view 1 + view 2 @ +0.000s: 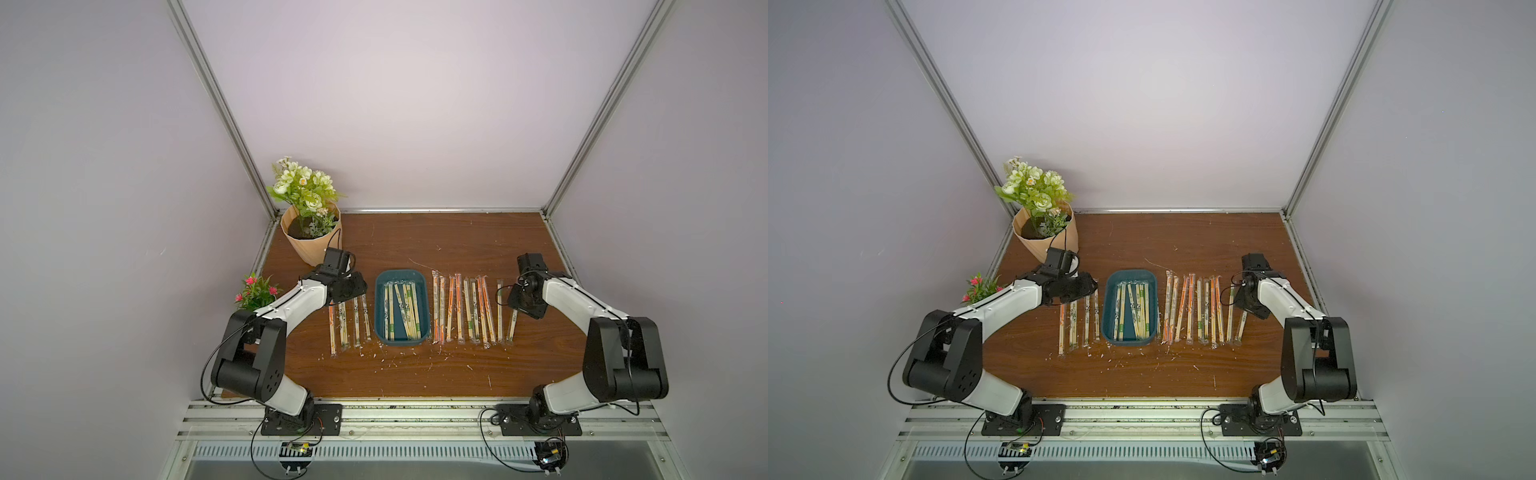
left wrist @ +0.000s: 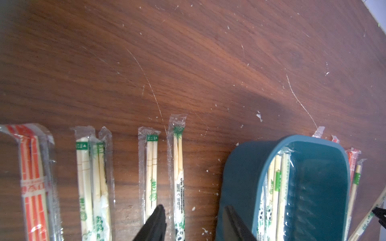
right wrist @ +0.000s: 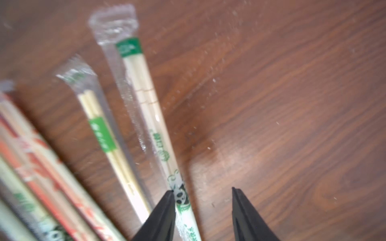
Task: Take the paired disposable chopsticks out of the storage box
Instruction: Place the paired disposable chopsticks at the center of the board.
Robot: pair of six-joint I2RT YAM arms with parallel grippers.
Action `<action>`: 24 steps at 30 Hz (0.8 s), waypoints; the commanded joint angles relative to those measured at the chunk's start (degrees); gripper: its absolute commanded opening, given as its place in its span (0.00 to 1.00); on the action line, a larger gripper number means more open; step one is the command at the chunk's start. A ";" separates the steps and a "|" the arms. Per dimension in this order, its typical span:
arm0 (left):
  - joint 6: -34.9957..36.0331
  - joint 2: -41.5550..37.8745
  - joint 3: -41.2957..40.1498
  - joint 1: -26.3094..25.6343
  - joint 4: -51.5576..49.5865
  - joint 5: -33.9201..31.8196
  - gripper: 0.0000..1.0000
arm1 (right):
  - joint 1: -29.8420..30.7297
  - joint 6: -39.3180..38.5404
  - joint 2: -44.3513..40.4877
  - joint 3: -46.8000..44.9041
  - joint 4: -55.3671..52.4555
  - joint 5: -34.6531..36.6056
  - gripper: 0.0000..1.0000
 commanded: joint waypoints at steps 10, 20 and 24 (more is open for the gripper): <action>-1.34 -1.98 5.26 -8.02 7.52 8.46 0.51 | -1.36 0.45 -7.15 4.72 -1.37 -8.58 0.49; -4.79 5.64 10.19 -19.33 21.59 16.77 0.55 | -1.37 1.13 -10.65 11.95 -4.09 -17.71 0.49; -5.08 4.80 10.07 -19.34 20.67 12.54 0.55 | -1.05 0.41 -13.02 11.65 -2.36 -24.47 0.48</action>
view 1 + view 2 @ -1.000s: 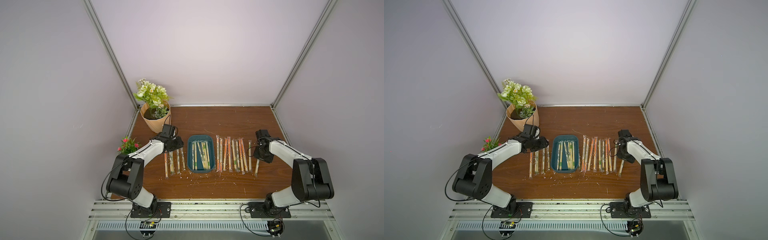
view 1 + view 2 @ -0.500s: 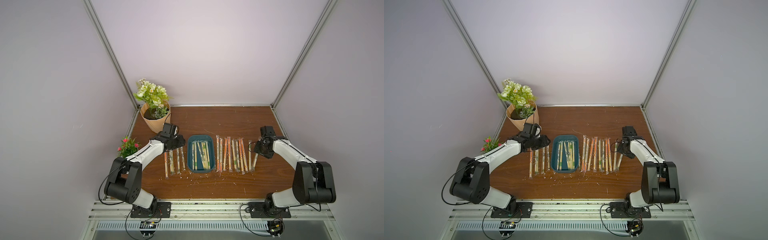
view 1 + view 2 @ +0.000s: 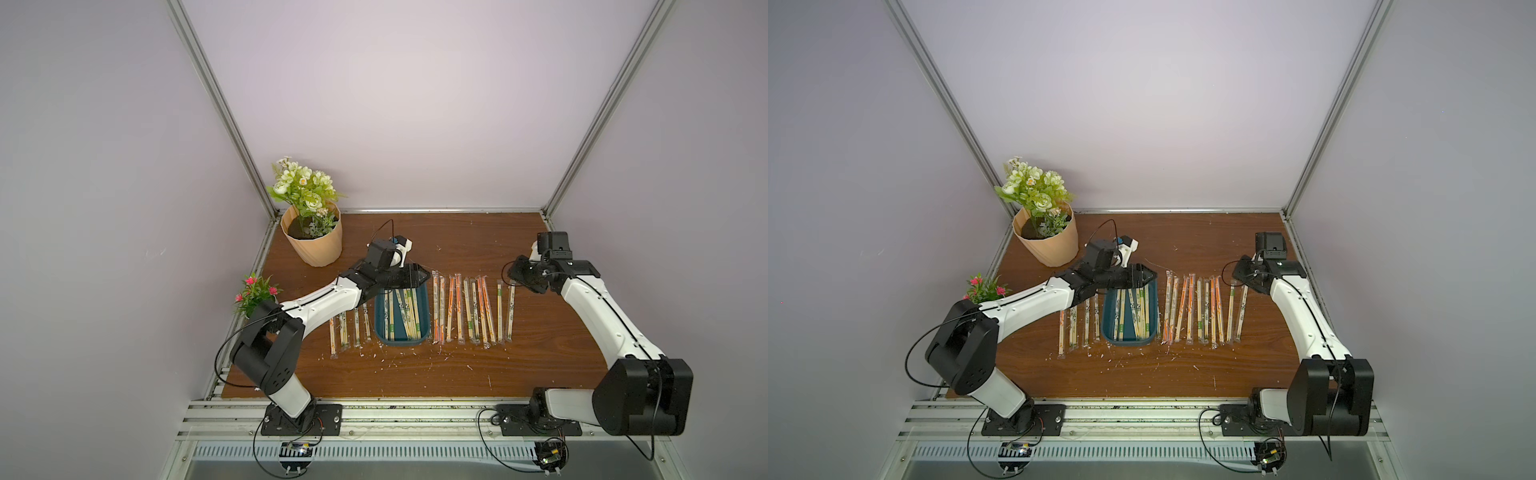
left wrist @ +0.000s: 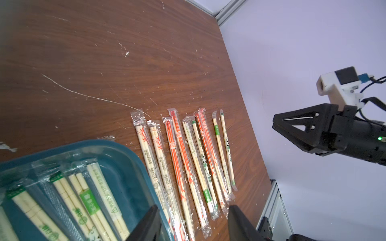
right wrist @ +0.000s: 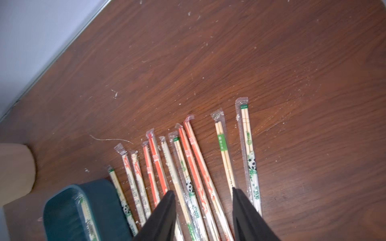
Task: Take the paired disposable chopsticks out of the storage box
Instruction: Place the paired disposable chopsticks at the center of the board, then pick up the paired disposable chopsticks from the storage box.
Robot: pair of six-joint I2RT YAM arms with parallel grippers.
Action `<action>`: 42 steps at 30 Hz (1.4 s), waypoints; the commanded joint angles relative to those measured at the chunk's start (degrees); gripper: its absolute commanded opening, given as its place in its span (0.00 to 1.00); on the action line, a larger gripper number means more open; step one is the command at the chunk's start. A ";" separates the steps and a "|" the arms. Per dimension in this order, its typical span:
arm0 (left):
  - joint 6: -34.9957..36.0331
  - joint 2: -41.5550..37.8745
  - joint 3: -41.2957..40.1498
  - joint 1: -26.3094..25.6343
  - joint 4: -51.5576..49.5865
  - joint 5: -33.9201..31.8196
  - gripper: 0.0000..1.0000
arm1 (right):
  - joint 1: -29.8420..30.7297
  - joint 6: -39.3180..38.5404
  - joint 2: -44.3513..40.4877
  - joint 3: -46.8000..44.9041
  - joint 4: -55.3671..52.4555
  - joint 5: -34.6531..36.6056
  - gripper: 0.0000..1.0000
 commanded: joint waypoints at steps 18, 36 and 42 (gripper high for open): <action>2.75 -5.41 -4.39 20.95 -18.61 -14.43 0.55 | 34.17 6.39 9.05 8.22 5.22 -0.09 0.41; 4.56 -5.99 -8.68 26.11 -17.99 -12.78 0.54 | 48.72 -0.11 39.83 31.27 -3.46 7.47 0.25; 4.62 -6.05 -8.85 26.19 -17.77 -12.55 0.54 | 49.28 -0.97 43.62 33.50 -5.83 9.23 0.23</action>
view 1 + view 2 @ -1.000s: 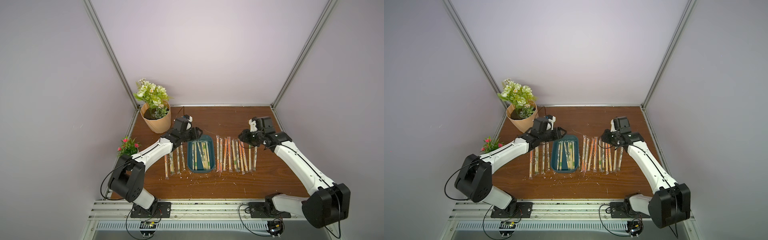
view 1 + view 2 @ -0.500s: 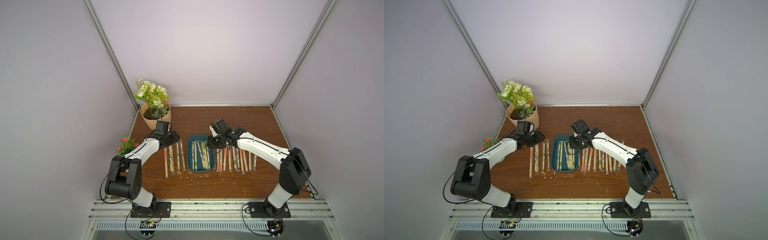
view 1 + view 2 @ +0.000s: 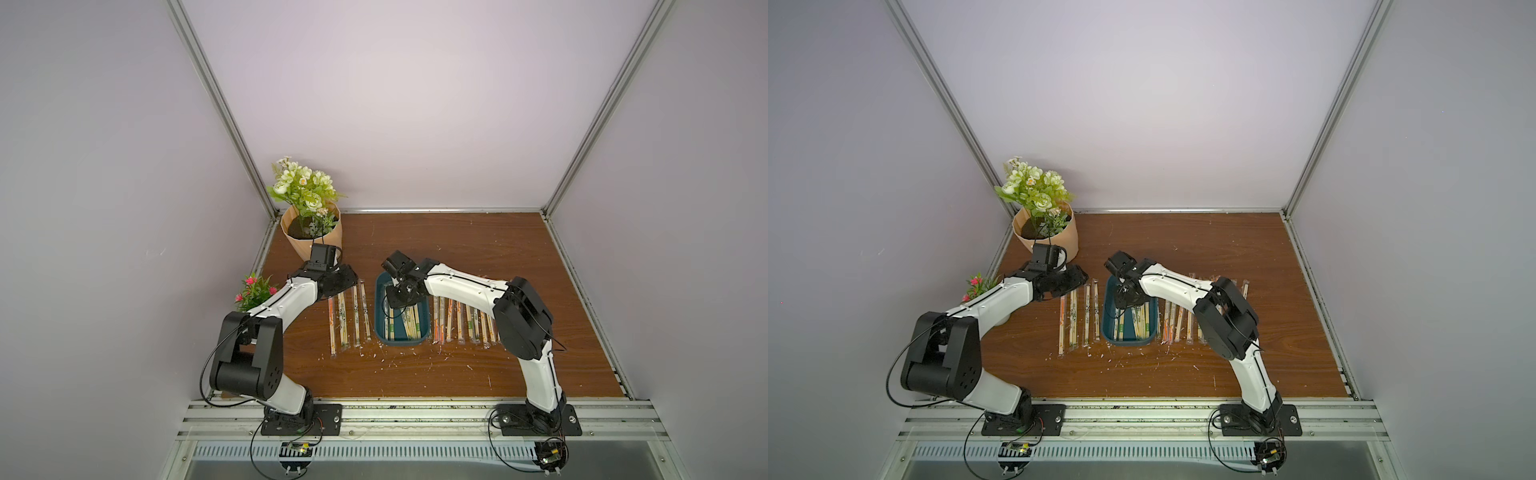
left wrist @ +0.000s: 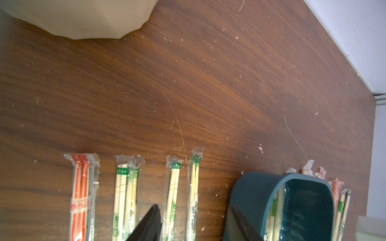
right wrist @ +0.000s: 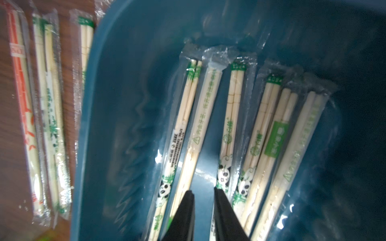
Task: Take the paired disposable chopsticks out of the storage box
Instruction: Pick up the paired disposable chopsticks from the storage box.
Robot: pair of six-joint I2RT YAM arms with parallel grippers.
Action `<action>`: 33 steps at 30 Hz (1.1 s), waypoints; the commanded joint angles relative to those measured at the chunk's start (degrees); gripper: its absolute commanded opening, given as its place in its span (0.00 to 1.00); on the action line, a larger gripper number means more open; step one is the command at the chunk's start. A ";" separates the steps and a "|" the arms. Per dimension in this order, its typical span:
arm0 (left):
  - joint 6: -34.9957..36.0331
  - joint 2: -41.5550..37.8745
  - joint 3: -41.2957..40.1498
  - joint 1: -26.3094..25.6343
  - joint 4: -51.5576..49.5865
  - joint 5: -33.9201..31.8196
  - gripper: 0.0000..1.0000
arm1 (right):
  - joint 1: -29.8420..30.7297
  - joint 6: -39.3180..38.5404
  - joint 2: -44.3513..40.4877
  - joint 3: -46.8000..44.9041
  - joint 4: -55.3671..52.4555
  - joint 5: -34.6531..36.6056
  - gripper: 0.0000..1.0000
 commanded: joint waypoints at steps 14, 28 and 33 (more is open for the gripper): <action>1.14 -0.40 -1.31 0.76 0.08 0.58 0.54 | 0.32 -1.85 3.26 2.04 -3.96 3.34 0.28; 0.81 -0.59 -2.02 0.94 0.91 0.89 0.54 | 1.03 -2.54 7.13 5.58 -6.99 4.98 0.30; 0.68 -0.64 -2.15 0.93 1.18 0.90 0.53 | 1.39 -2.29 8.62 6.35 -8.83 6.31 0.28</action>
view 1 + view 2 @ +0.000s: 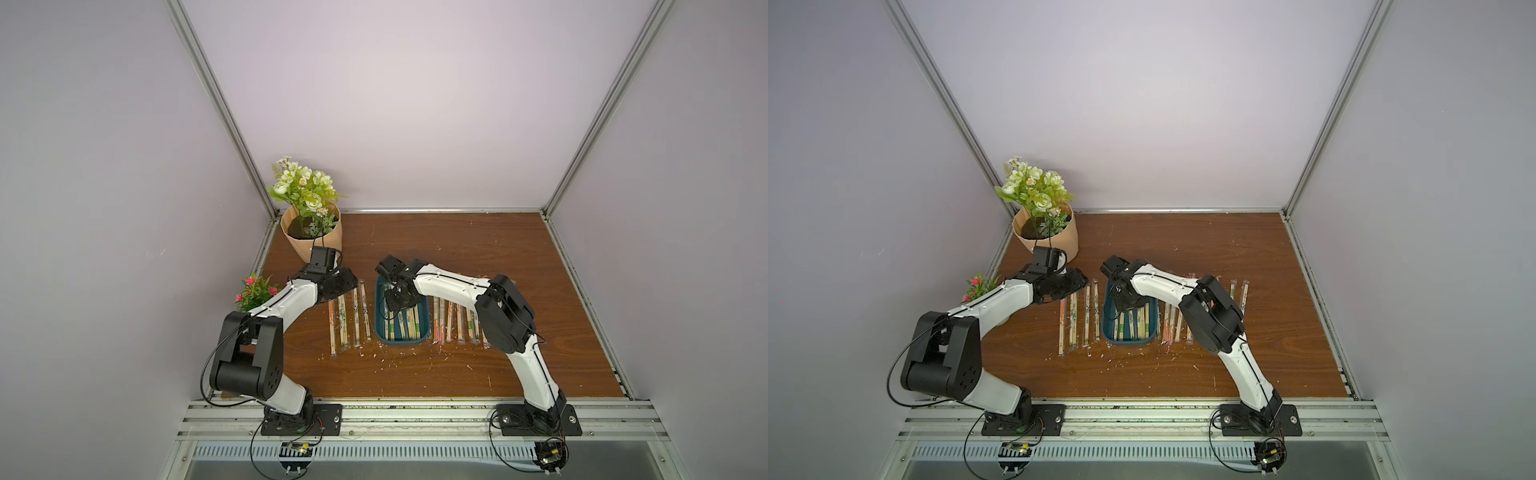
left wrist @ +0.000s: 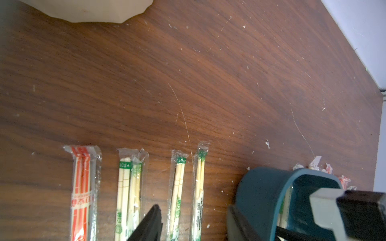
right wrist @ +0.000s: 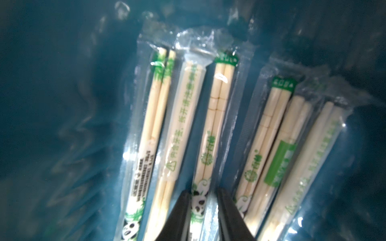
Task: Take the paired disposable chopsticks out of the storage box
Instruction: Pick up the paired disposable chopsticks from the storage box.
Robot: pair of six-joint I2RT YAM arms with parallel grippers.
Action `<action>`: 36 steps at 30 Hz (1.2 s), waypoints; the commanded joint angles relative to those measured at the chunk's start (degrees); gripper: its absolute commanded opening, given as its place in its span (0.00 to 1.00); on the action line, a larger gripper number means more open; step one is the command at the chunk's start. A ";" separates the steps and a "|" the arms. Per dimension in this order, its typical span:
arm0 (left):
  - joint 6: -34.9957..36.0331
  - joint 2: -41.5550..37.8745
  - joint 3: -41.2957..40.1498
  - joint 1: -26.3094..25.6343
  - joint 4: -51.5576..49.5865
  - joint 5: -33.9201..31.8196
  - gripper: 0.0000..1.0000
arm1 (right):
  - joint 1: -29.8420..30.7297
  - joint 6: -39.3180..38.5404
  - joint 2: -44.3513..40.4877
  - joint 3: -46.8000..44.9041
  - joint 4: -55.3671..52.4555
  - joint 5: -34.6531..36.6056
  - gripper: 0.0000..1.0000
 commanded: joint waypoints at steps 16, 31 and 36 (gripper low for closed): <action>0.02 -1.01 -0.74 0.74 0.96 0.65 0.53 | 0.53 0.23 -0.09 1.91 -4.14 0.01 0.05; 0.63 -1.00 -0.50 0.74 0.87 1.70 0.52 | -2.03 2.44 -8.98 5.41 -5.98 0.87 0.03; 0.81 -1.22 -0.29 0.78 0.87 2.20 0.52 | -4.10 2.62 -12.00 3.65 -6.11 1.93 0.02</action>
